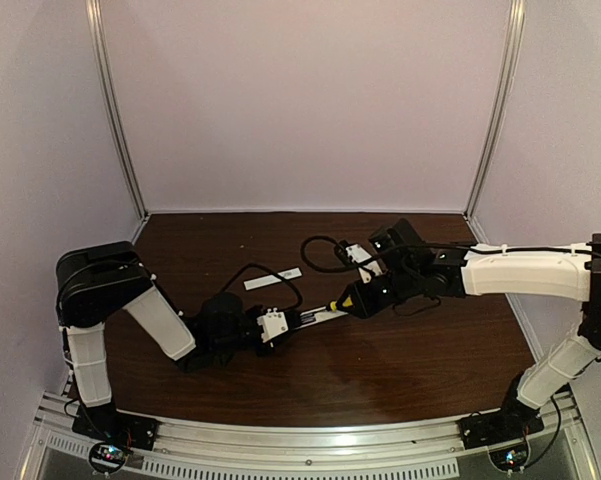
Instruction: Unload the batteries from the remote control
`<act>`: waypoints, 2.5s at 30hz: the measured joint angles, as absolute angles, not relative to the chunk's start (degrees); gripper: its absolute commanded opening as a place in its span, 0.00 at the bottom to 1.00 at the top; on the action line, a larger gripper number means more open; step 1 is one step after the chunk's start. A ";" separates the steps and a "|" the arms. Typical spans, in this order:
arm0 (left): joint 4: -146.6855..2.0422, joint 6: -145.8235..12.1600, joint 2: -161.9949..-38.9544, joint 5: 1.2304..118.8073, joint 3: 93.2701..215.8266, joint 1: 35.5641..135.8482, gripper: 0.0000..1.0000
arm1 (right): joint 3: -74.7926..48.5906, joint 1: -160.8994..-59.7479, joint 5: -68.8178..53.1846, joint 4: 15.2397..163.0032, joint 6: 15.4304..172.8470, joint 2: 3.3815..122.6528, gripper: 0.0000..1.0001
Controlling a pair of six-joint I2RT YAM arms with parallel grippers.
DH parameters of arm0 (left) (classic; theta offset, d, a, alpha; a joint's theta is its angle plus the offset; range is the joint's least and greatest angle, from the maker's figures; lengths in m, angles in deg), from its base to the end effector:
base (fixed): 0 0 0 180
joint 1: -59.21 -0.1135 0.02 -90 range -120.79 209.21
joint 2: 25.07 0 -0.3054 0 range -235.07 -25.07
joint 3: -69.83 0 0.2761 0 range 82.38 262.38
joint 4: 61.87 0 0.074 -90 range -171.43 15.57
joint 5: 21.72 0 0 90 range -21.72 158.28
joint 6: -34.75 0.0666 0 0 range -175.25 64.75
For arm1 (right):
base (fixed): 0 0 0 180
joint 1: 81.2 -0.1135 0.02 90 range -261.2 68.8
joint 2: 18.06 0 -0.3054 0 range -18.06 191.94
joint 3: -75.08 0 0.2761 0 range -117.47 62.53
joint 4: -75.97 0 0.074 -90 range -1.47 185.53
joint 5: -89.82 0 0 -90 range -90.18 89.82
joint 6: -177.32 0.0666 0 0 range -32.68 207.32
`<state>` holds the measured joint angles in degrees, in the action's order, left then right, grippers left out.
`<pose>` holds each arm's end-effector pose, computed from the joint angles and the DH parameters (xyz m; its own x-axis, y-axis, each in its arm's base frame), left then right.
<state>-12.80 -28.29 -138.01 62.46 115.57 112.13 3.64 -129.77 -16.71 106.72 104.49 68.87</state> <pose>0.2233 -0.3067 0.0966 0.2189 0.4584 -0.8614 0.8443 0.3536 0.4027 0.2274 0.2862 0.2452 -0.7072 -0.3737 -0.6002 -0.6701 0.6250 0.4005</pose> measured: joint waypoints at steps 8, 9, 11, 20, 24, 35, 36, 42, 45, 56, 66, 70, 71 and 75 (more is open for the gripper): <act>-13.85 -28.27 -138.17 63.13 115.61 112.16 0.00 | 3.18 -130.39 -15.95 106.63 104.71 70.16 0.00; -13.94 -28.27 -138.23 63.15 115.63 112.16 0.00 | 3.14 -130.43 -15.88 106.63 104.71 70.29 0.00; -14.24 -28.27 -138.25 63.22 115.63 112.16 0.00 | 2.98 -130.52 -15.70 106.61 104.71 70.69 0.00; -15.16 -28.27 -138.67 63.44 115.68 112.16 0.00 | 2.66 -131.00 -15.27 106.37 105.02 72.13 0.00; -15.88 -28.25 -138.89 63.61 115.68 112.16 0.00 | 2.63 -131.13 -15.31 105.83 105.65 72.98 0.00; -15.93 -28.14 -139.13 64.47 115.68 112.16 0.00 | 2.92 -131.11 -15.86 104.16 107.31 73.66 0.00; -15.93 -28.14 -139.17 64.49 115.68 112.16 0.00 | 3.01 -131.09 -15.95 104.06 107.36 73.68 0.00; -15.99 -28.12 -139.26 64.71 115.68 112.16 0.00 | 3.22 -131.00 -16.45 103.55 108.30 73.99 0.00; -15.99 -28.07 -139.33 64.82 115.68 112.16 0.00 | 3.25 -130.98 -16.75 103.27 108.58 74.23 0.00; -15.93 -27.53 -139.41 64.95 115.68 112.16 0.00 | 3.66 -130.43 -18.37 102.98 108.51 74.23 0.00; -15.90 -27.20 -139.41 65.10 115.68 112.22 0.00 | 3.86 -129.86 -19.99 103.01 107.95 74.23 0.00; -15.90 -27.09 -139.41 65.14 115.68 112.26 0.00 | 3.99 -129.62 -20.84 103.01 107.60 74.23 0.00; -15.90 -27.07 -139.41 65.14 115.68 112.26 0.00 | 3.99 -129.60 -20.95 102.98 107.49 74.23 0.00; -15.90 -27.02 -139.41 65.19 115.68 112.31 0.00 | 3.99 -129.53 -21.39 102.98 107.44 74.23 0.00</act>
<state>-15.90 -27.02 -139.41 65.19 115.68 112.31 3.99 -129.53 -21.39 102.98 107.44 74.23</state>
